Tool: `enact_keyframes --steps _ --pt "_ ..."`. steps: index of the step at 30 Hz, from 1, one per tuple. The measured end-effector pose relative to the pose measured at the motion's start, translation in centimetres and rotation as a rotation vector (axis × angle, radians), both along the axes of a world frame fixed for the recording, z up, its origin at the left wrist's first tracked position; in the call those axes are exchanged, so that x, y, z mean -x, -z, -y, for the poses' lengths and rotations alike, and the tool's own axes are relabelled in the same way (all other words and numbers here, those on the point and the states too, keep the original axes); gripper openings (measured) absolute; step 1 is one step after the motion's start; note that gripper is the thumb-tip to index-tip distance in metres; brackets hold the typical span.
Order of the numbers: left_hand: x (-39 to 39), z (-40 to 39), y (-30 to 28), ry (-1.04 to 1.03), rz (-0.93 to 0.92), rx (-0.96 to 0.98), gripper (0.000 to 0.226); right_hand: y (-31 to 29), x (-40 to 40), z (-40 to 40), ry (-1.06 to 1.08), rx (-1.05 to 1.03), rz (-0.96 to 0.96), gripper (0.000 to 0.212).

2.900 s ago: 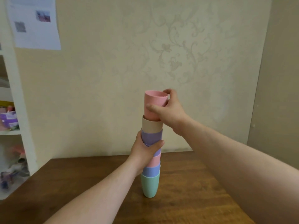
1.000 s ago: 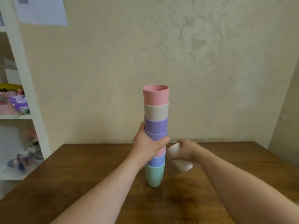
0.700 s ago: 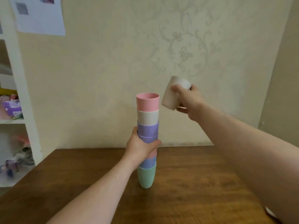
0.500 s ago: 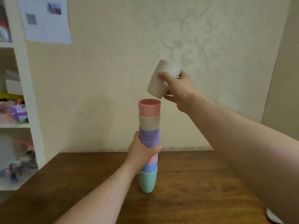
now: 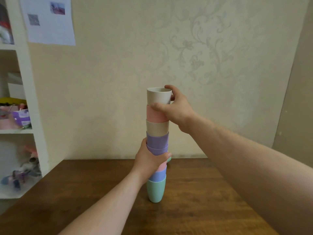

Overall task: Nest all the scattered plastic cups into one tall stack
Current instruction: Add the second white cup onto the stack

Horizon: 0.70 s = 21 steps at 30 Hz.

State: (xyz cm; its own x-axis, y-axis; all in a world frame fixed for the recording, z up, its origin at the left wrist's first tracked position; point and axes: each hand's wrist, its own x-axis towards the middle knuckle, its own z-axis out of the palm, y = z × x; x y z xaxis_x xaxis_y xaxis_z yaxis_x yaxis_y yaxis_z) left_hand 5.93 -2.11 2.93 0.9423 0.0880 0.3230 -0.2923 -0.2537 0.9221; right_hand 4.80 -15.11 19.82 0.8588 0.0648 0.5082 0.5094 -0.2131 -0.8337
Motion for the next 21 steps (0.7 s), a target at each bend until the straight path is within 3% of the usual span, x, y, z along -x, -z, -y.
enact_keyframes --steps 10,15,18,21 --pt "-0.1 -0.3 2.0 0.035 -0.045 -0.002 0.054 2.4 -0.8 -0.5 -0.119 -0.077 -0.029 0.084" --pt "-0.8 0.1 2.3 0.001 -0.043 0.023 0.06 4.6 -1.9 1.0 -0.112 -0.003 -0.04 0.084" --pt "-1.6 -0.1 2.5 -0.003 -0.013 0.074 0.064 7.9 -3.9 3.2 0.074 0.001 -0.15 0.075" --pt "-3.5 -0.7 2.3 -0.05 -0.001 0.128 0.062 12.9 -7.0 4.7 0.302 0.166 -0.346 0.061"
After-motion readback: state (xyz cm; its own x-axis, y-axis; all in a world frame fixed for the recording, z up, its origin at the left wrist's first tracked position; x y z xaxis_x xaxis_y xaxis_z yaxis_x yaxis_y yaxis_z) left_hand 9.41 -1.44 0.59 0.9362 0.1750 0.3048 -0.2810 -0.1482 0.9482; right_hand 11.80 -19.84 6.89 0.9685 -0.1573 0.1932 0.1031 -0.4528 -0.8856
